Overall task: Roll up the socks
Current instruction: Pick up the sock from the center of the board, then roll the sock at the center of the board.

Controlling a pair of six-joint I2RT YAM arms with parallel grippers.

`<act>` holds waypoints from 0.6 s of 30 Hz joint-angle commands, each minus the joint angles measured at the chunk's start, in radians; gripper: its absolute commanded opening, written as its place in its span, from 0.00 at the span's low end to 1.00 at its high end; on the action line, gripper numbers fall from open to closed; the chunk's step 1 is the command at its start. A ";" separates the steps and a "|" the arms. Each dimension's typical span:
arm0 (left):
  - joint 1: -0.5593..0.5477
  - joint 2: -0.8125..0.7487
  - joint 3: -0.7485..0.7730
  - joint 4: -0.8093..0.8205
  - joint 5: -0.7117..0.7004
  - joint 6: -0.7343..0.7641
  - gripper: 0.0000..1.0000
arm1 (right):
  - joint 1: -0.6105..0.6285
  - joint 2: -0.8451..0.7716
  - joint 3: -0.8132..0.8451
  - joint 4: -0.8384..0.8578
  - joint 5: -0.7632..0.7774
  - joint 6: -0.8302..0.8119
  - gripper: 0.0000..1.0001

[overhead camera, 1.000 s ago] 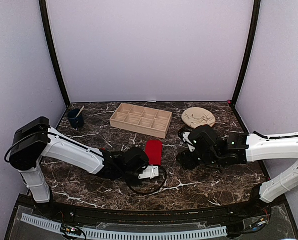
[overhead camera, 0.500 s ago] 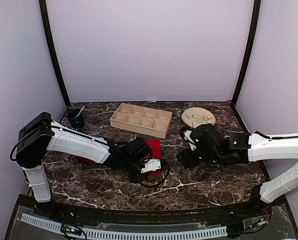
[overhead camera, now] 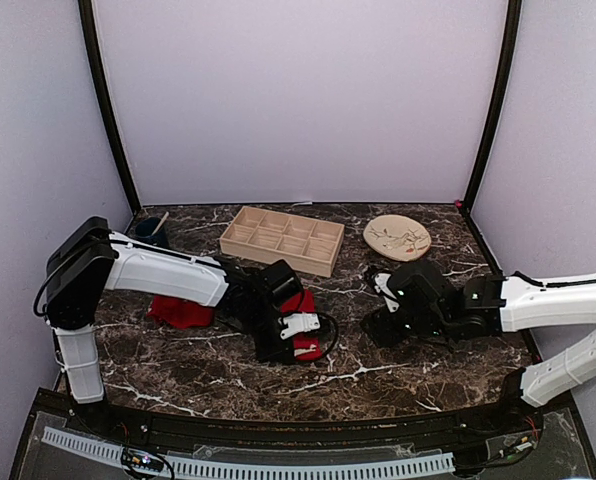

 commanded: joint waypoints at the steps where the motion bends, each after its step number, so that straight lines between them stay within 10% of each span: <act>1: 0.024 0.063 0.006 -0.183 0.162 -0.042 0.00 | 0.003 -0.043 -0.044 0.053 -0.036 -0.003 0.68; 18: 0.125 0.171 0.039 -0.282 0.392 -0.042 0.01 | 0.249 0.139 -0.011 0.132 -0.008 -0.166 0.70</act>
